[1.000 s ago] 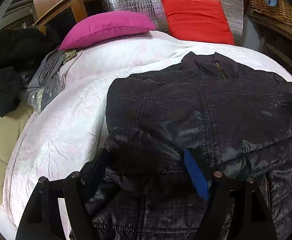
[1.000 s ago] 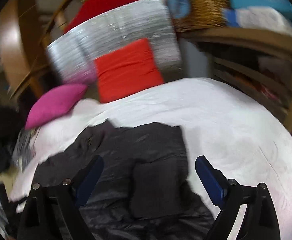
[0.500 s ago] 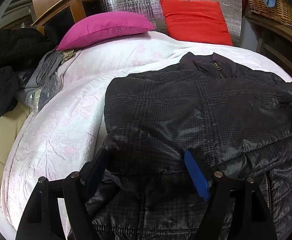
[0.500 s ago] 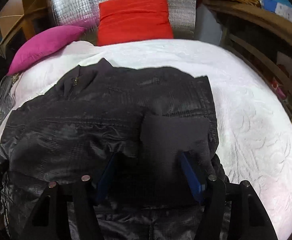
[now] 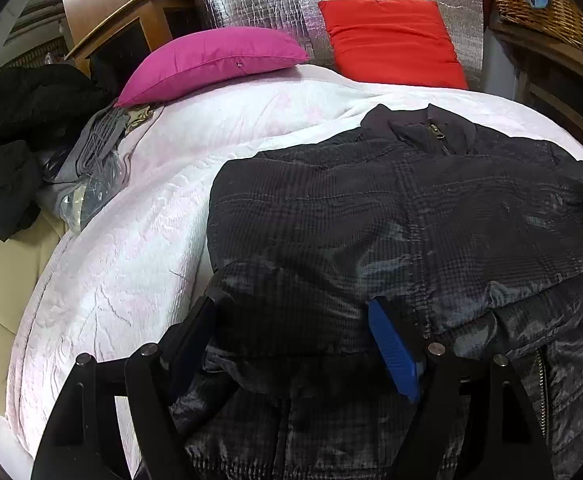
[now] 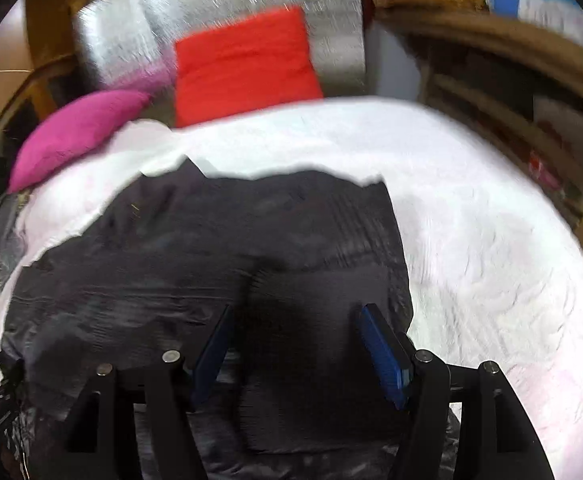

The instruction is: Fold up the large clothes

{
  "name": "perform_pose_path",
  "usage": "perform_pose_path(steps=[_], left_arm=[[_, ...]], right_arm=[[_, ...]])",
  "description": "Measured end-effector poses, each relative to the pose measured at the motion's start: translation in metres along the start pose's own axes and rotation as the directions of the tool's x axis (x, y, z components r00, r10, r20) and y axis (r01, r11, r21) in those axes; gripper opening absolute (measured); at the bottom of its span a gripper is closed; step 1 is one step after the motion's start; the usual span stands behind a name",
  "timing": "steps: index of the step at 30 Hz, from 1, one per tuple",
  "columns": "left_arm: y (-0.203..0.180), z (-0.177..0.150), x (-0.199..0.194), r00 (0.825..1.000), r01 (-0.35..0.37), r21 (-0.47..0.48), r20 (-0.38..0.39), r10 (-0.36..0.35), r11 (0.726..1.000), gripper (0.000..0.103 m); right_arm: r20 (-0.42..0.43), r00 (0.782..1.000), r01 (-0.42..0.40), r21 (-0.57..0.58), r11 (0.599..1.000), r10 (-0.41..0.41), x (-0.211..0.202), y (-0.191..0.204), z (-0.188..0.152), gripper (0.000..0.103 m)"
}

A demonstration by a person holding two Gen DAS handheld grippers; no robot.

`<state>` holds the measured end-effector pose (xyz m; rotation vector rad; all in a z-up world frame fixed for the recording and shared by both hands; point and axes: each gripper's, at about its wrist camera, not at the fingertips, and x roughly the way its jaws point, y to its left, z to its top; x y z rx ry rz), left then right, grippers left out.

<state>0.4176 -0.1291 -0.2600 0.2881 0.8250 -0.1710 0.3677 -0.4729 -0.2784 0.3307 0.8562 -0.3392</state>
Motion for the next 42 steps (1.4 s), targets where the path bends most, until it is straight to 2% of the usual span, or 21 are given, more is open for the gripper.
perform_pose_path(steps=[7, 12, 14, 17, 19, 23, 25, 29, 31, 35, 36, 38, 39, 40, 42], left_arm=[[0.000, -0.001, -0.001, 1.000, -0.003, 0.005, 0.001, 0.003, 1.000, 0.079], [0.000, -0.002, -0.001, 1.000, -0.008, 0.004, 0.001, 0.008, 1.000, 0.079], [0.000, -0.002, 0.000, 1.000, -0.011, 0.005, -0.001, 0.011, 1.000, 0.079], [0.003, 0.000, -0.002, 1.000, 0.001, -0.008, -0.012, -0.001, 1.000, 0.079], [0.012, 0.004, -0.006, 1.000, 0.019, -0.046, -0.008, -0.020, 0.999, 0.079], [0.034, 0.011, -0.012, 1.000, 0.014, -0.111, 0.028, -0.011, 0.994, 0.079], [0.040, 0.012, -0.001, 1.000, -0.008, -0.120, -0.006, 0.007, 0.993, 0.079], [0.044, 0.007, 0.028, 0.990, 0.037, -0.152, -0.126, -0.057, 0.988, 0.079], [0.046, 0.010, 0.026, 0.991, 0.043, -0.166, -0.118, -0.063, 0.985, 0.079], [0.052, 0.023, 0.015, 0.998, 0.039, -0.180, -0.046, -0.048, 0.983, 0.079], [0.051, 0.025, 0.017, 0.999, 0.025, -0.168, -0.044, -0.032, 0.985, 0.079], [0.047, 0.025, 0.029, 0.997, 0.016, -0.141, -0.074, -0.026, 0.990, 0.079], [0.043, 0.023, 0.040, 0.992, 0.031, -0.123, -0.114, -0.045, 0.992, 0.080], [0.040, 0.021, 0.047, 0.987, 0.041, -0.111, -0.148, -0.057, 0.993, 0.080], [0.040, 0.019, 0.053, 0.985, 0.045, -0.122, -0.159, -0.064, 0.992, 0.080]], right_arm=[[-0.005, 0.999, -0.034, 0.038, 0.999, 0.034, -0.003, -0.006, 0.002, 0.068], [0.070, 0.990, -0.128, 0.031, 0.991, 0.125, -0.032, -0.002, 0.001, 0.068], [0.070, 0.983, -0.167, 0.001, 0.986, 0.167, -0.036, 0.006, -0.001, 0.068], [0.004, 0.976, -0.215, -0.079, 0.973, 0.216, -0.033, 0.028, -0.009, 0.067], [-0.044, 0.975, -0.222, -0.125, 0.967, 0.218, -0.027, 0.041, -0.017, 0.061], [-0.118, 0.984, -0.155, -0.224, 0.962, 0.131, -0.009, 0.058, -0.032, 0.062], [-0.125, 0.985, -0.150, -0.249, 0.957, 0.122, -0.009, 0.061, -0.033, 0.062], [-0.126, 0.978, -0.189, -0.209, 0.959, 0.165, -0.020, 0.048, -0.028, 0.061], [-0.089, 0.980, -0.194, -0.179, 0.965, 0.180, -0.026, 0.042, -0.022, 0.061], [0.018, 0.986, -0.163, -0.063, 0.985, 0.164, -0.028, 0.018, -0.004, 0.061], [0.019, 0.987, -0.159, -0.034, 0.987, 0.160, -0.025, 0.012, -0.002, 0.061], [-0.035, 0.989, -0.143, 0.017, 0.990, 0.144, -0.006, 0.001, 0.000, 0.062], [-0.067, 0.987, -0.144, 0.021, 0.989, 0.145, 0.003, -0.001, -0.002, 0.062], [-0.063, 0.988, -0.140, 0.009, 0.990, 0.140, 0.005, -0.001, -0.003, 0.062], [-0.056, 0.991, -0.126, -0.018, 0.992, 0.125, 0.001, 0.004, -0.003, 0.062]])
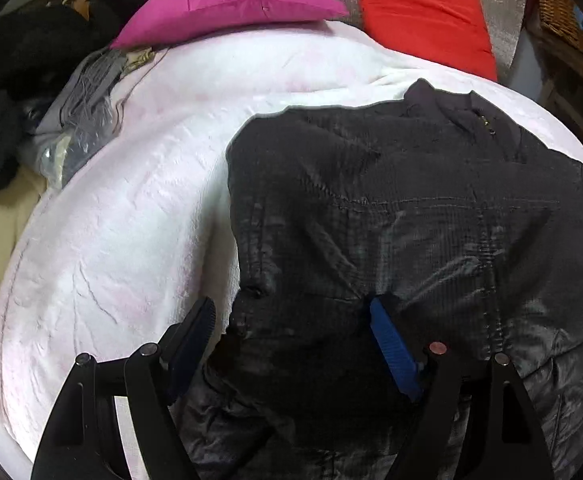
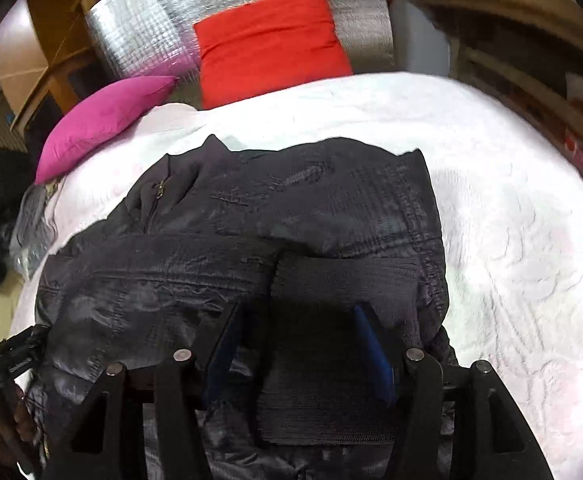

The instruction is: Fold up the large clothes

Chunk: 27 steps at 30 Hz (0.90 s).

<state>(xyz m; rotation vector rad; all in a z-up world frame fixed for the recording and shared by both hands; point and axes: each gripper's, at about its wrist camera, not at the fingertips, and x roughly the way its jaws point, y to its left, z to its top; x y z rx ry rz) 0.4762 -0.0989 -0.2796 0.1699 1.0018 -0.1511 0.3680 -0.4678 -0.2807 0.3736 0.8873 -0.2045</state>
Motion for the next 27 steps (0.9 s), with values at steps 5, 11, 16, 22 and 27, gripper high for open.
perform_pose_path(steps=[5, 11, 16, 22, 27], left_arm=[[0.001, -0.001, -0.031, 0.997, 0.017, -0.004, 0.079, -0.017, 1.000, 0.080], [-0.023, -0.020, -0.058, 0.985, 0.078, 0.126, 0.143, -0.096, 0.989, 0.080], [-0.045, -0.032, -0.031, 0.996, 0.029, 0.246, 0.074, -0.049, 0.969, 0.081], [-0.036, -0.030, -0.049, 0.992, 0.073, 0.184, 0.086, -0.090, 0.980, 0.081], [-0.023, -0.038, -0.073, 0.982, 0.103, 0.150, 0.145, -0.125, 0.983, 0.081]], right_arm=[[0.044, 0.996, -0.078, -0.045, 0.996, 0.080, -0.027, 0.018, -0.008, 0.062], [-0.041, 0.984, -0.177, -0.223, 0.958, 0.173, -0.037, 0.069, -0.037, 0.057], [-0.183, 0.978, -0.141, -0.256, 0.956, 0.095, -0.001, 0.082, -0.056, 0.058], [-0.137, 0.978, -0.182, -0.203, 0.962, 0.157, -0.025, 0.067, -0.048, 0.058], [-0.098, 0.980, -0.186, -0.137, 0.973, 0.173, -0.051, 0.039, -0.048, 0.061]])
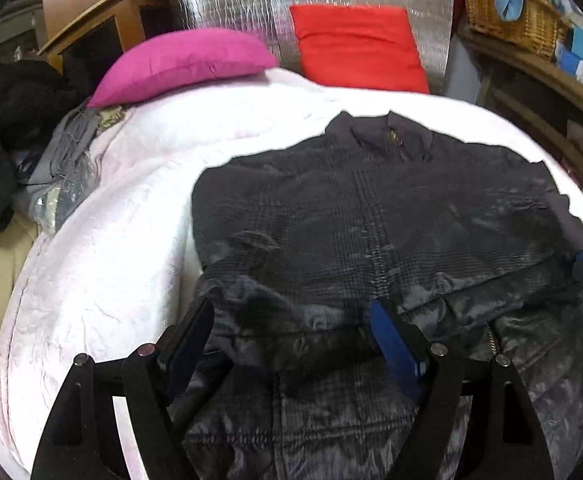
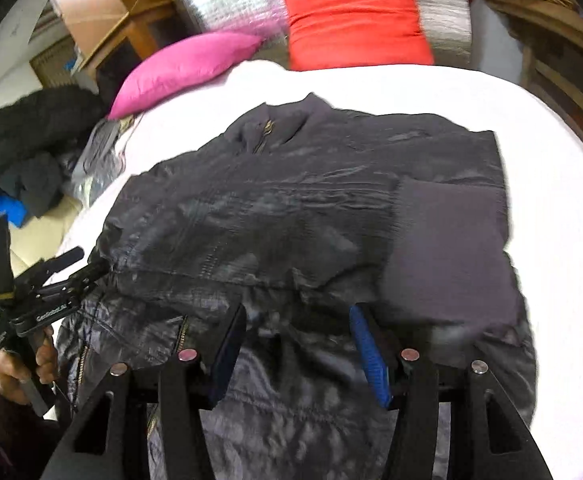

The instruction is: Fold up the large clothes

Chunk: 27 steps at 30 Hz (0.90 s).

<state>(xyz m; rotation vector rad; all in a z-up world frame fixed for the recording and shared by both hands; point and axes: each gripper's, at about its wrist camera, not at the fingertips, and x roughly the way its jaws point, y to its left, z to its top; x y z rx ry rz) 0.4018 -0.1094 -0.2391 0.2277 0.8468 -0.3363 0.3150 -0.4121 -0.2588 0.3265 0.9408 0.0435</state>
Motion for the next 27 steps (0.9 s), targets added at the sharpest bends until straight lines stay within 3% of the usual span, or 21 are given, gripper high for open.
perform_pose_path(steps=[4, 10, 14, 17, 21, 25, 27], left_arm=[[-0.002, -0.008, -0.014, 0.999, 0.034, -0.012, 0.001, -0.034, 0.999, 0.081], [0.006, -0.017, -0.016, 1.000, -0.002, -0.052, -0.014, 0.001, 0.999, 0.081], [0.022, -0.007, -0.013, 1.000, 0.000, -0.144, 0.008, 0.001, 0.990, 0.081], [0.023, 0.006, -0.006, 0.999, -0.032, -0.165, 0.025, 0.036, 0.986, 0.081], [0.019, 0.021, 0.007, 0.994, -0.095, -0.132, 0.035, 0.101, 0.987, 0.081], [0.017, 0.026, 0.030, 0.994, -0.113, -0.089, -0.003, 0.113, 0.990, 0.081], [0.015, 0.026, 0.039, 0.993, -0.119, -0.072, -0.022, 0.117, 0.990, 0.081]], right_arm=[[0.010, 1.000, 0.023, 0.047, 0.999, -0.024, -0.018, -0.020, -0.006, 0.064], [0.036, 0.992, 0.114, 0.148, 0.982, -0.121, -0.042, -0.051, -0.023, 0.067], [0.102, 0.991, 0.064, 0.243, 0.968, -0.091, -0.050, -0.073, -0.014, 0.067], [0.130, 0.989, 0.033, 0.251, 0.967, -0.068, -0.040, -0.070, 0.004, 0.067], [0.148, 0.973, 0.143, 0.218, 0.965, -0.178, -0.015, -0.068, 0.036, 0.067], [0.131, 0.973, 0.149, 0.284, 0.947, -0.192, 0.012, -0.097, 0.061, 0.067], [0.103, 0.980, 0.133, 0.316, 0.939, -0.173, 0.029, -0.111, 0.070, 0.077]])
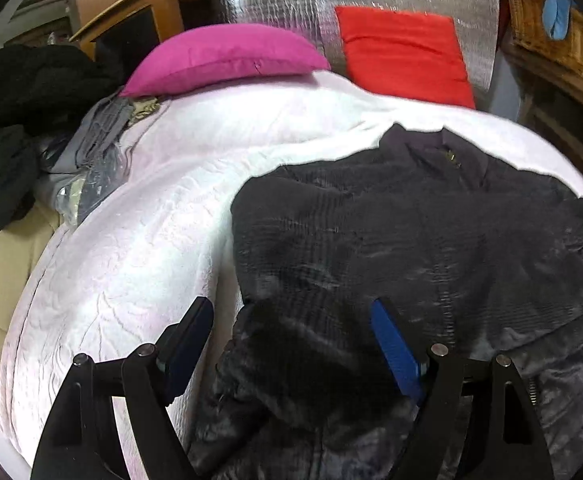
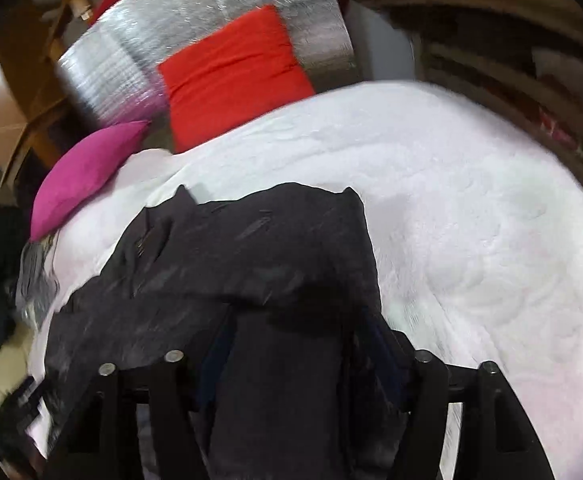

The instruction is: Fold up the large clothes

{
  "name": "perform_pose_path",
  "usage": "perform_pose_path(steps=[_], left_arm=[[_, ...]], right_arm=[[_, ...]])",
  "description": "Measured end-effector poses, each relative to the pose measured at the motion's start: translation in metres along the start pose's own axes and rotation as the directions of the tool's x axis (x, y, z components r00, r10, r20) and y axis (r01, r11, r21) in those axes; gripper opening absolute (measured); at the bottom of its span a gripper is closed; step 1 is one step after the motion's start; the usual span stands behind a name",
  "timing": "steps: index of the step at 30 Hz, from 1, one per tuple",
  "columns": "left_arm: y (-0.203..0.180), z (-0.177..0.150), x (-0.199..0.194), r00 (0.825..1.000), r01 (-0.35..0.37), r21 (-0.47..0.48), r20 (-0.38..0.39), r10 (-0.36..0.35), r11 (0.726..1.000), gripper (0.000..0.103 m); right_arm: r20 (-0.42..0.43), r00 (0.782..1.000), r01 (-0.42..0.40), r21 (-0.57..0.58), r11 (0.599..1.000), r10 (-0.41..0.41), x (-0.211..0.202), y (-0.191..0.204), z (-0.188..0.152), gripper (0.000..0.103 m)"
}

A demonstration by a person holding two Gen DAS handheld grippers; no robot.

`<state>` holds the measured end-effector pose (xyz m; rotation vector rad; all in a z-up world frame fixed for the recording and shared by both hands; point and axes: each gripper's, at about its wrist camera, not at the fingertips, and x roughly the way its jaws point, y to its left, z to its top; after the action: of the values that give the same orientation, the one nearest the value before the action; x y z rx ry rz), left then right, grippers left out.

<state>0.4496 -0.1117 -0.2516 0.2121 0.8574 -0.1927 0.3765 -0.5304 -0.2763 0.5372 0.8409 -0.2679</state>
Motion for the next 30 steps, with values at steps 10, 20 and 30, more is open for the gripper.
perform_pose_path(steps=[10, 20, 30], left_arm=[[-0.005, 0.003, 0.011, 1.000, 0.004, 0.003, -0.026, -0.004, 1.000, 0.081], [-0.023, -0.003, 0.021, 0.990, -0.122, 0.088, -0.063, 0.128, 0.989, 0.087], [0.007, 0.010, -0.002, 0.998, -0.056, -0.046, -0.012, 0.056, 0.997, 0.087]], right_arm=[[-0.039, 0.990, 0.128, -0.192, 0.973, -0.138, 0.006, 0.032, -0.003, 0.022], [-0.001, 0.960, 0.271, -0.234, 0.934, -0.279, 0.029, 0.036, -0.014, 0.022], [0.077, 0.988, 0.143, -0.114, 0.983, -0.135, -0.029, 0.031, -0.005, 0.077]])
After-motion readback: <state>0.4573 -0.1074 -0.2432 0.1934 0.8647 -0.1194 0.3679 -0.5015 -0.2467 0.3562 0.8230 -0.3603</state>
